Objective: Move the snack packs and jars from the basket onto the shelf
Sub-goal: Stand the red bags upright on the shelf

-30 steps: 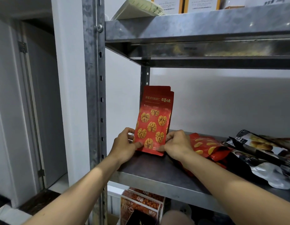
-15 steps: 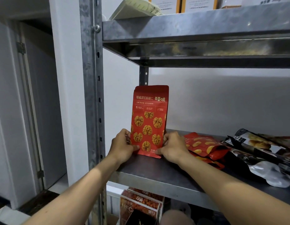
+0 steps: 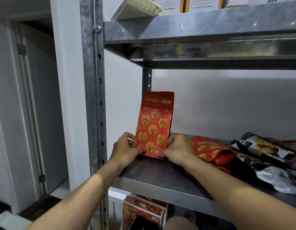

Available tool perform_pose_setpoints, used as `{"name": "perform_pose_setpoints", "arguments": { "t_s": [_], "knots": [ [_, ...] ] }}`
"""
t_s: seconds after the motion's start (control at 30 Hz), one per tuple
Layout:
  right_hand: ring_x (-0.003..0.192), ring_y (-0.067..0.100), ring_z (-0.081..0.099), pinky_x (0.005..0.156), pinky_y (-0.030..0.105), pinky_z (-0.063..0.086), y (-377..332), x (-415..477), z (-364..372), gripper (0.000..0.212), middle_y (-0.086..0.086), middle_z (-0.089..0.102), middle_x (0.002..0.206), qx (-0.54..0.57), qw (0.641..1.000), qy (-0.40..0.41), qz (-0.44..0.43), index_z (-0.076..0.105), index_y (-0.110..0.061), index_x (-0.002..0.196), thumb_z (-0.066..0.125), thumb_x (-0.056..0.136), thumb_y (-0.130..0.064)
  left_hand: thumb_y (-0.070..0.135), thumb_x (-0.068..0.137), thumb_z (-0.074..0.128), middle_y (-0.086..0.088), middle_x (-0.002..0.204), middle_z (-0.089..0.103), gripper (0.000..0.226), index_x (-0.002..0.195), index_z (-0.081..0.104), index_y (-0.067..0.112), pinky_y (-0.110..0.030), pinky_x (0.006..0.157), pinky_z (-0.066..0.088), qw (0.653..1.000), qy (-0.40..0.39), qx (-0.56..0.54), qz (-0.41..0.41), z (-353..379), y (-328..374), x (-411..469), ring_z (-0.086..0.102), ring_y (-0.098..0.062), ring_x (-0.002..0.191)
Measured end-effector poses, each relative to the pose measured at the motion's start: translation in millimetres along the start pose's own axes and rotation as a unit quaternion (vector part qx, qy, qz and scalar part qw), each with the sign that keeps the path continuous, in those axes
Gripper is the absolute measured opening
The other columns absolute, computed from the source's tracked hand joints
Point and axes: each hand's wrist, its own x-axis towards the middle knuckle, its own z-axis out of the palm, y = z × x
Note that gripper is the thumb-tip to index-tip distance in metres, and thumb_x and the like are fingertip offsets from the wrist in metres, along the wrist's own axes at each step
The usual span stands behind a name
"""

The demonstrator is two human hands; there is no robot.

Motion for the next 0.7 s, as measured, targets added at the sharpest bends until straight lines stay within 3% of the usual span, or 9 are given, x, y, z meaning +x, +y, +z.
{"name": "perform_pose_setpoints", "arguments": {
  "t_s": [0.1,0.17,0.23,0.3,0.5,0.57,0.7],
  "knots": [
    [0.085,0.019,0.07,0.079,0.036,0.058,1.6,4.7,1.6,0.036,0.003,0.073,0.086,0.004,1.0,0.005,-0.004,0.061,-0.014,0.072,0.093,0.056,-0.011,0.002,0.07,0.081,-0.008,0.089,0.068,0.035,0.089,0.055,0.016,-0.044,0.079,0.057,1.0,0.007,0.012,0.006,-0.5,-3.1,1.4,0.067,-0.027,0.085],
    [0.084,0.021,0.069,0.077,0.036,0.059,2.6,7.5,2.9,0.032,0.006,0.072,0.084,-0.011,1.0,0.006,-0.002,0.065,-0.005,0.075,0.091,0.058,-0.005,-0.004,0.069,0.078,-0.008,0.084,0.066,0.036,0.082,0.051,0.015,-0.039,0.078,0.054,0.999,0.013,0.039,0.004,-0.7,-7.1,3.1,0.063,-0.027,0.081],
    [0.084,0.021,0.068,0.073,0.032,0.058,3.0,7.9,4.8,0.031,0.007,0.07,0.085,-0.028,1.0,-0.001,-0.003,0.062,-0.007,0.071,0.09,0.059,-0.003,-0.007,0.068,0.078,-0.007,0.08,0.066,0.037,0.076,0.049,0.015,-0.037,0.074,0.052,0.998,0.015,0.057,0.0,-0.6,-10.0,3.8,0.061,-0.026,0.077],
    [0.087,0.022,0.067,0.071,0.029,0.056,3.0,6.8,6.9,0.032,0.006,0.069,0.089,-0.048,0.999,-0.007,-0.011,0.058,-0.014,0.07,0.088,0.063,-0.005,-0.007,0.068,0.077,-0.008,0.082,0.068,0.036,0.074,0.049,0.014,-0.036,0.073,0.053,0.998,0.015,0.068,-0.004,0.3,-11.8,5.2,0.063,-0.026,0.079],
    [0.099,0.026,0.065,0.075,0.024,0.048,0.0,4.0,5.2,0.029,0.007,0.068,0.104,-0.071,0.997,-0.023,-0.032,0.065,-0.013,0.098,0.082,0.074,-0.013,-0.003,0.071,0.078,-0.005,0.078,0.065,0.033,0.075,0.049,0.012,-0.022,0.06,0.045,0.994,0.015,0.103,0.01,0.7,-6.0,6.3,0.059,-0.018,0.073],
    [0.099,0.026,0.065,0.078,0.026,0.05,-0.6,3.1,2.8,0.031,0.007,0.068,0.104,-0.07,0.997,-0.036,-0.025,0.065,-0.012,0.098,0.083,0.072,-0.012,-0.002,0.071,0.078,-0.003,0.076,0.063,0.033,0.077,0.049,0.012,-0.021,0.056,0.042,0.994,0.013,0.107,0.007,0.3,-4.9,5.8,0.057,-0.017,0.071],
    [0.096,0.023,0.066,0.079,0.032,0.056,-3.5,1.9,-1.1,0.038,0.005,0.07,0.099,-0.048,0.998,-0.042,0.001,0.065,-0.013,0.088,0.091,0.06,-0.015,0.002,0.065,0.081,-0.003,0.083,0.067,0.038,0.088,0.052,0.013,-0.028,0.059,0.051,0.996,0.003,0.088,-0.013,-1.2,-2.2,3.2,0.062,-0.019,0.071]
  ]
}}
